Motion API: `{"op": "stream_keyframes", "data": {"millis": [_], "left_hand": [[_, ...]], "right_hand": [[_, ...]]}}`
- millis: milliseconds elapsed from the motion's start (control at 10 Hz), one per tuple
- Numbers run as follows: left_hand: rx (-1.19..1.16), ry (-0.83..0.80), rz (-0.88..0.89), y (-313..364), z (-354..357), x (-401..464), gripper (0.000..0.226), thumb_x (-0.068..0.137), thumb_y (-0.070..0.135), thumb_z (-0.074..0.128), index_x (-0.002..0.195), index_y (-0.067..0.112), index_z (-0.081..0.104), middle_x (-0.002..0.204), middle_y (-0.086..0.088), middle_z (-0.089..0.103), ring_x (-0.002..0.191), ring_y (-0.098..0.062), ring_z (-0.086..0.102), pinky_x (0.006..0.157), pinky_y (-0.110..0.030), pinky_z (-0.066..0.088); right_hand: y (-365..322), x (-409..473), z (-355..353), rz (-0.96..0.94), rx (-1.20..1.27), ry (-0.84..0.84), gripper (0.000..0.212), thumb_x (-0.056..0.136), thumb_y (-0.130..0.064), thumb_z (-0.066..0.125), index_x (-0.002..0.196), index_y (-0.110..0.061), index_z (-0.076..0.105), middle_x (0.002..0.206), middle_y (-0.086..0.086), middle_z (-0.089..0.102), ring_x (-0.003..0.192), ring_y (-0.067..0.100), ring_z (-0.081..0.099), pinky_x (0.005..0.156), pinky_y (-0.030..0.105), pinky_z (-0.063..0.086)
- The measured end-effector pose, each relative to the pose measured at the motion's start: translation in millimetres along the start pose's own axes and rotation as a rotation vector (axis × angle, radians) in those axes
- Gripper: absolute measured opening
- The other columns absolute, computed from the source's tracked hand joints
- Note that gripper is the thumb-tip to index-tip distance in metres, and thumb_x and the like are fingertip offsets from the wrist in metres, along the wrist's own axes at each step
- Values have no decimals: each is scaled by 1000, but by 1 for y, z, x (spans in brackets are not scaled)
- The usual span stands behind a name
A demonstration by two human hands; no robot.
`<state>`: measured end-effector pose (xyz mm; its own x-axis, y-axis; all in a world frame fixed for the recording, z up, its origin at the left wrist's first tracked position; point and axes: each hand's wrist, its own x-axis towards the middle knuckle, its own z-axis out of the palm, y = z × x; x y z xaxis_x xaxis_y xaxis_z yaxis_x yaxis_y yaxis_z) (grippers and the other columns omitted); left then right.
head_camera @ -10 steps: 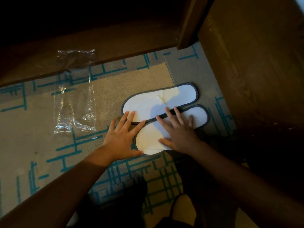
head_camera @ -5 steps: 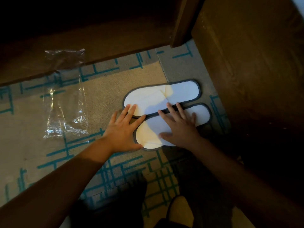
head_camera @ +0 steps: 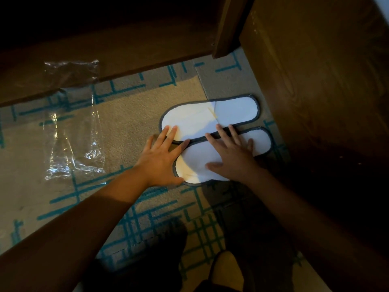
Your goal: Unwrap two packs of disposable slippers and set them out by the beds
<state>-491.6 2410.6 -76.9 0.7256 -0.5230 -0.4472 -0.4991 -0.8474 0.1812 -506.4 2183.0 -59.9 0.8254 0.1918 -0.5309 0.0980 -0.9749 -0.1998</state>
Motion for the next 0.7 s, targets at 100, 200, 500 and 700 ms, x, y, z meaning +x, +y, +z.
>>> {"op": "stream_keyframes", "data": {"millis": [100, 200, 500, 700], "left_hand": [[-14, 1, 3, -1, 1, 0, 107, 59, 80, 40, 143, 38, -12, 155, -13, -21, 142, -31, -21, 113, -59, -1], [-28, 1, 5, -1, 2, 0, 107, 59, 80, 41, 143, 38, -12, 155, -13, -21, 141, -30, -21, 112, -59, -2], [-137, 19, -1, 0, -6, -5, 101, 67, 66, 59, 146, 33, 5, 157, -11, -11, 144, -30, -13, 114, -58, 3], [-572, 174, -277, 9, -51, -29, 68, 73, 45, 57, 131, 12, 46, 139, -16, 46, 124, -32, 48, 101, -45, 43]], "right_hand": [[0, 1, 1, 3, -6, 3, 81, 80, -61, 48, 143, -45, 0, 157, -12, -17, 143, 22, -19, 106, 69, 3], [0, 1, 1, 4, -2, -2, 81, 79, -61, 48, 144, -45, 1, 157, -11, -16, 144, 22, -18, 107, 69, 3], [0, 5, -1, 26, 6, -3, 81, 80, -58, 50, 144, -43, 5, 158, -9, -12, 144, 23, -14, 108, 66, 4], [-35, -10, -27, 112, 197, 199, 59, 85, -38, 56, 138, -18, 39, 142, 13, 42, 130, 32, 39, 101, 51, 38]]}}
